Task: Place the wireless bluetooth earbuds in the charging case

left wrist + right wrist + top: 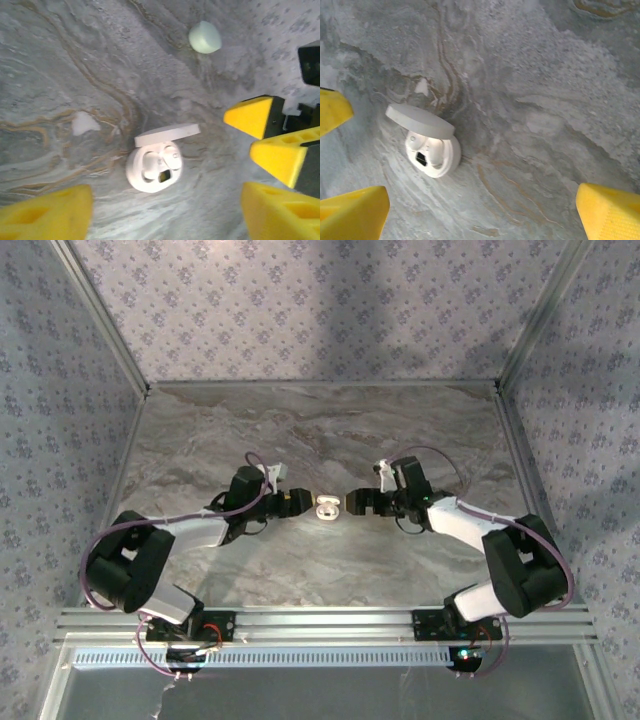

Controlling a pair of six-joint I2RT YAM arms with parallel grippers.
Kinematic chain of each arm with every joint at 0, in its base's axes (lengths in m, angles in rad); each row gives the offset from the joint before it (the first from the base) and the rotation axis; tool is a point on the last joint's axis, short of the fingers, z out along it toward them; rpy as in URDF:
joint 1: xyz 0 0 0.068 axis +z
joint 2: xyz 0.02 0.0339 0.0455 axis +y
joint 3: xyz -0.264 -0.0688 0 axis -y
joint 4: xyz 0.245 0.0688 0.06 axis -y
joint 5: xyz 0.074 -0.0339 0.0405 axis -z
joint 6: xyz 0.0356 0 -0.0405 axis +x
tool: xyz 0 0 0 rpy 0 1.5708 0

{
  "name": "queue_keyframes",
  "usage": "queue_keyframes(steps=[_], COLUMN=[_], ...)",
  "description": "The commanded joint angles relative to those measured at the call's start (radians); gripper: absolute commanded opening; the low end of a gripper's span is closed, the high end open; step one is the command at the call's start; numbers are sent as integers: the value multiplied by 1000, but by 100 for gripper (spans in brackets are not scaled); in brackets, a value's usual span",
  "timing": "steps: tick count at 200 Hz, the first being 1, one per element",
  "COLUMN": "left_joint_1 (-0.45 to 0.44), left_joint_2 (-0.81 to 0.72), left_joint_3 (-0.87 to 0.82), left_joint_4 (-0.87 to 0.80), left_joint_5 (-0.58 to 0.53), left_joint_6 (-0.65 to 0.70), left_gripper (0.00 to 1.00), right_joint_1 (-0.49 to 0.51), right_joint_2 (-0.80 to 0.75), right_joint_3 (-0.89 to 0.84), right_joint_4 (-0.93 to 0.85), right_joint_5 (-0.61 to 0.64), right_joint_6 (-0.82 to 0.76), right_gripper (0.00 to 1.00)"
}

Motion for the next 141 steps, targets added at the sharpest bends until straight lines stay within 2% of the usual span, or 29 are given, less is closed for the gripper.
queue_keyframes(steps=[1, 49, 80, 93, 120, 141], left_joint_1=[-20, -111, -140, -143, -143, -140], left_joint_2=[-2, 33, 66, 87, 144, 181], left_joint_3=[-32, -38, -23, -16, 9, 24], left_joint_4=[74, 75, 55, 42, 29, 27], left_joint_5=[40, -32, -54, -59, -50, -39], left_joint_6=[-54, -107, -112, -119, -121, -123], left_gripper=[56, 29, 14, 6, 0, 0], right_joint_1=[9, 31, 45, 52, 63, 67], right_joint_2=[15, 90, 154, 183, 240, 286], right_joint_3=[83, 225, 310, 346, 413, 457], right_joint_4=[-85, -210, -261, -285, -326, -355], right_joint_5=[-27, -10, 2, 6, 16, 20], right_joint_6=[18, 19, 20, 17, 9, 4], right_gripper=[97, 94, 88, 83, 72, 53])
